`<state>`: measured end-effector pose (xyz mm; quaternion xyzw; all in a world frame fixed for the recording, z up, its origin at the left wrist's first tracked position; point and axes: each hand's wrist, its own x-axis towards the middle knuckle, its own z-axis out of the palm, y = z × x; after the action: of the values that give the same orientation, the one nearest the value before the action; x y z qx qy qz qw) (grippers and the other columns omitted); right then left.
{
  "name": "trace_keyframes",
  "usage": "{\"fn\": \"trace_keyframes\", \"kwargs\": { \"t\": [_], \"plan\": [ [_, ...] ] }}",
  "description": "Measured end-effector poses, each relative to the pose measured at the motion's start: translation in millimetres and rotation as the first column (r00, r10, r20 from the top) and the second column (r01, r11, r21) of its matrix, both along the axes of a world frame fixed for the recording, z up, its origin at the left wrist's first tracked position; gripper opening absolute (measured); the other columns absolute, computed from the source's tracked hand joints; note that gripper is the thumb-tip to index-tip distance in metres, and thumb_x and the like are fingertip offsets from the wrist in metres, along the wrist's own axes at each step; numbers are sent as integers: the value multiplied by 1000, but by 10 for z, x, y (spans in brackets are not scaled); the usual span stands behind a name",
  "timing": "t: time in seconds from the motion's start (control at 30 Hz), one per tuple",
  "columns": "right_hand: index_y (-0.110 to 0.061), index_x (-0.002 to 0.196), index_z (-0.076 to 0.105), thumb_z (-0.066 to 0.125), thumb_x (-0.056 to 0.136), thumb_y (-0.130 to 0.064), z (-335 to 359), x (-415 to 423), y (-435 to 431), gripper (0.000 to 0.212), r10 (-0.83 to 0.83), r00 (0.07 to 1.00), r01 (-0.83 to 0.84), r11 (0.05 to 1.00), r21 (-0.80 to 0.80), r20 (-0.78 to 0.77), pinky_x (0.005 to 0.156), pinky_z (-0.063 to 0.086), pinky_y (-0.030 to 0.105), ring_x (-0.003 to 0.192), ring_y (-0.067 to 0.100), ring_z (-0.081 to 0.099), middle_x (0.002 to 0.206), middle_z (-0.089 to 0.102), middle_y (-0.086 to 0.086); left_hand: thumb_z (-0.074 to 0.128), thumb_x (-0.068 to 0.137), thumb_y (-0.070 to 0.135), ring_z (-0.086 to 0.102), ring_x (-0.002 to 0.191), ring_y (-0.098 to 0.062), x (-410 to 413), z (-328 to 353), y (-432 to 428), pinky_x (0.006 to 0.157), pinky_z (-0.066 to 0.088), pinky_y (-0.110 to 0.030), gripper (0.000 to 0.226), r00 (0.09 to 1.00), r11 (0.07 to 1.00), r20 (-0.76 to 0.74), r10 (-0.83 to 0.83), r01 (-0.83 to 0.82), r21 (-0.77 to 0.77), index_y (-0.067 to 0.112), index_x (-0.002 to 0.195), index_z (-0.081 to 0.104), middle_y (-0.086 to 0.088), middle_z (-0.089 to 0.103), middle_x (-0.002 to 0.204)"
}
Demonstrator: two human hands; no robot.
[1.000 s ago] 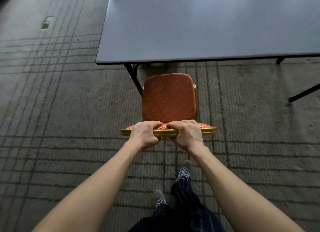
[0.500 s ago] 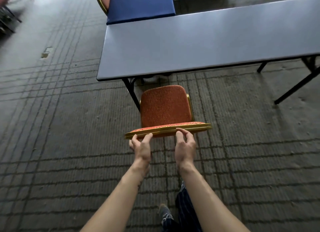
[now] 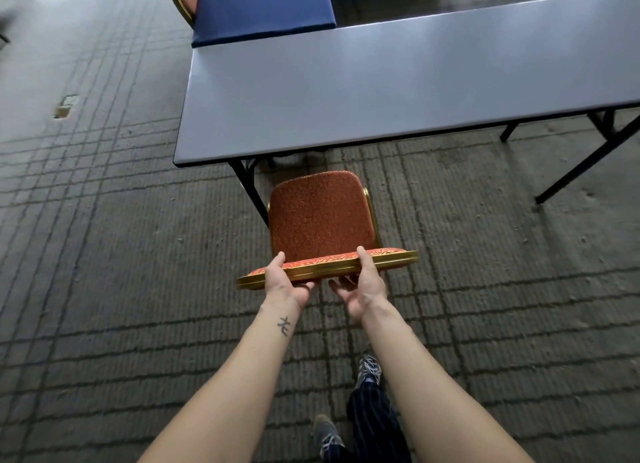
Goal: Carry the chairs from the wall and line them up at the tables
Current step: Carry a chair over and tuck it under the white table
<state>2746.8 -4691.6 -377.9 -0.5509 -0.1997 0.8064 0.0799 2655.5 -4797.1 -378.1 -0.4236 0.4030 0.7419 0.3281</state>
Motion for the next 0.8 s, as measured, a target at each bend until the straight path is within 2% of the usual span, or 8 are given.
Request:
{"fn": "trace_keyframes", "kwargs": {
  "t": [0.13,0.2,0.27,0.33,0.43,0.6,0.73,0.8],
  "plan": [
    [-6,122,55,73,90,-40,-82,-201,110,51,-8,1000,7,999,-41,-20,92,57,56,99,37,70,112,69,23,53,99,23,60,118,-44,-48,-125,72,108,40,-67,27,999,998,-23,41,-42,-39,4,117,57,-24,63,120],
    [-3,118,57,69,91,-37,-89,-237,111,45,0,1000,0,999,-35,-20,92,57,56,98,38,70,111,69,24,49,93,15,62,104,-40,-81,-143,82,106,42,-66,13,999,999,-40,25,-26,-47,6,95,57,-20,63,103],
    [-2,113,59,64,91,-33,-95,-295,102,38,-11,1000,10,999,-32,-14,92,57,58,98,38,69,110,69,24,45,89,12,60,97,-38,-116,-177,98,104,43,-66,12,999,998,-35,9,-12,-61,7,83,54,-17,60,92],
    [-3,108,61,61,90,-31,-83,-385,115,33,9,1000,-9,1000,-14,3,91,57,59,100,39,69,111,69,26,44,87,12,60,94,-39,-224,-145,120,104,44,-65,13,999,997,-41,-21,18,-75,6,81,53,-17,59,90],
    [2,117,61,59,90,-33,-118,-592,166,44,20,1000,-20,1000,6,20,89,58,57,105,41,69,116,69,29,44,88,11,60,86,-36,-424,-111,173,103,46,-61,14,999,998,-38,7,-10,-65,6,78,52,-16,59,86],
    [-1,103,59,56,93,-32,-166,-1043,379,32,41,999,-41,998,49,4,93,55,60,91,39,68,96,68,25,44,90,10,58,80,-32,-880,-97,406,94,51,-55,16,998,997,-50,30,-34,-65,9,74,48,-13,56,82],
    [-1,107,60,56,91,-32,-221,-1458,588,35,69,998,-68,996,61,-11,91,57,59,98,40,69,104,70,27,45,85,11,58,88,-34,-1305,-192,594,105,45,-60,10,996,999,-79,35,-38,-37,11,75,47,-14,55,87],
    [0,108,60,56,91,-30,-251,-1666,690,35,80,997,-79,994,70,-11,90,57,59,95,40,69,98,69,25,48,80,11,56,98,-34,-1528,-229,685,108,44,-60,5,995,997,-86,47,-52,-49,12,75,48,-14,54,91]
  ]
}}
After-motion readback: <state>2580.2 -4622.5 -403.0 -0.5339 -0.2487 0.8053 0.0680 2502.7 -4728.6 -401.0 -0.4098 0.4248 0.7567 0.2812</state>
